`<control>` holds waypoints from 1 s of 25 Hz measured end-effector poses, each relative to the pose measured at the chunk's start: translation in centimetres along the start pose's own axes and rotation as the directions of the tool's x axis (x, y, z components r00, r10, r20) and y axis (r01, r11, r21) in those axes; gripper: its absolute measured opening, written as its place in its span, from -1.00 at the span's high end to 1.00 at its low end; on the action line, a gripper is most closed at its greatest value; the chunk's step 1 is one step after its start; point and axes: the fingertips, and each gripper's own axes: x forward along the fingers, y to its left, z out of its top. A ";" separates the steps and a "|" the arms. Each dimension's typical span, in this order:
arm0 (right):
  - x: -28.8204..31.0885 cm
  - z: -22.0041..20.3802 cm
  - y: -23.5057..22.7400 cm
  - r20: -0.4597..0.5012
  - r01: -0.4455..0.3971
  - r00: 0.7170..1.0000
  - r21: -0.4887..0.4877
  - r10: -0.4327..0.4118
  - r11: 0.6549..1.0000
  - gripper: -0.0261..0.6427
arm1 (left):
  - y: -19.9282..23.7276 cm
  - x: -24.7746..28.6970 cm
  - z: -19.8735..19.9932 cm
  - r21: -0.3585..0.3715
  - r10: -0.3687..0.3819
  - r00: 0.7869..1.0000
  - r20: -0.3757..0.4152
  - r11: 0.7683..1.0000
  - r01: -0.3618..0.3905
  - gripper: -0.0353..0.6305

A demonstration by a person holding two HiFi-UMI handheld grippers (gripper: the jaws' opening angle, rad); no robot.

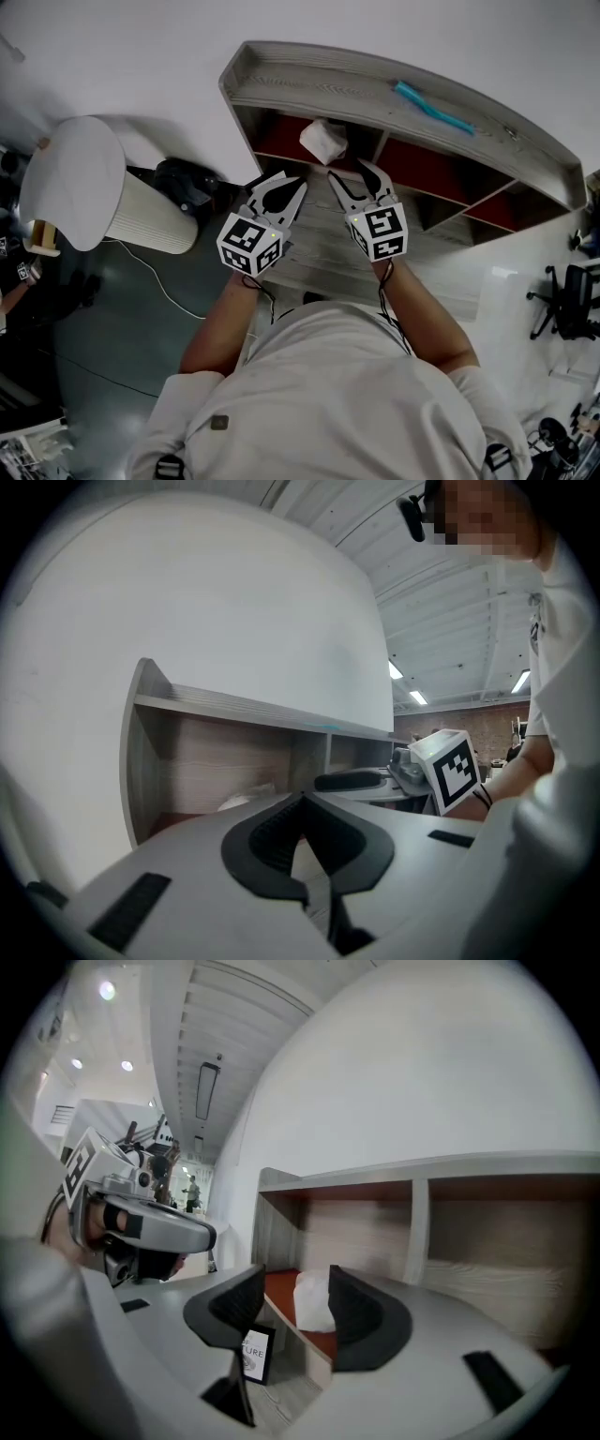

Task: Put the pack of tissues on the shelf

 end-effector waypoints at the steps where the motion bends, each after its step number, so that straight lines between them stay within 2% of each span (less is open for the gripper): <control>1: -0.8 0.0 0.1 0.006 -0.013 1.000 -0.003 0.013 1.000 0.25 | -0.8 0.0 0.1 0.002 0.000 1.000 0.002 1.000 0.000 0.85; 5: -3.8 -0.4 0.0 0.022 -0.045 0.999 -0.025 0.046 0.999 0.42 | -3.7 0.3 0.2 0.009 0.005 1.000 0.016 1.000 -0.005 0.85; 9: -7.1 -1.4 -0.4 0.015 -0.067 0.998 -0.005 0.067 0.998 0.58 | -6.9 0.4 -0.3 -0.001 0.004 1.000 0.012 1.000 -0.003 0.85; 18: -15.2 -2.9 -0.9 0.031 -0.106 0.994 -0.018 0.106 0.994 0.79 | -14.1 0.3 -1.8 0.004 0.018 1.000 0.015 1.000 -0.018 0.85; 25: -23.5 -4.3 0.0 0.034 -0.147 0.988 -0.029 0.148 0.989 0.84 | -21.6 -0.9 -3.7 -0.009 0.027 1.000 -0.002 1.000 -0.027 0.85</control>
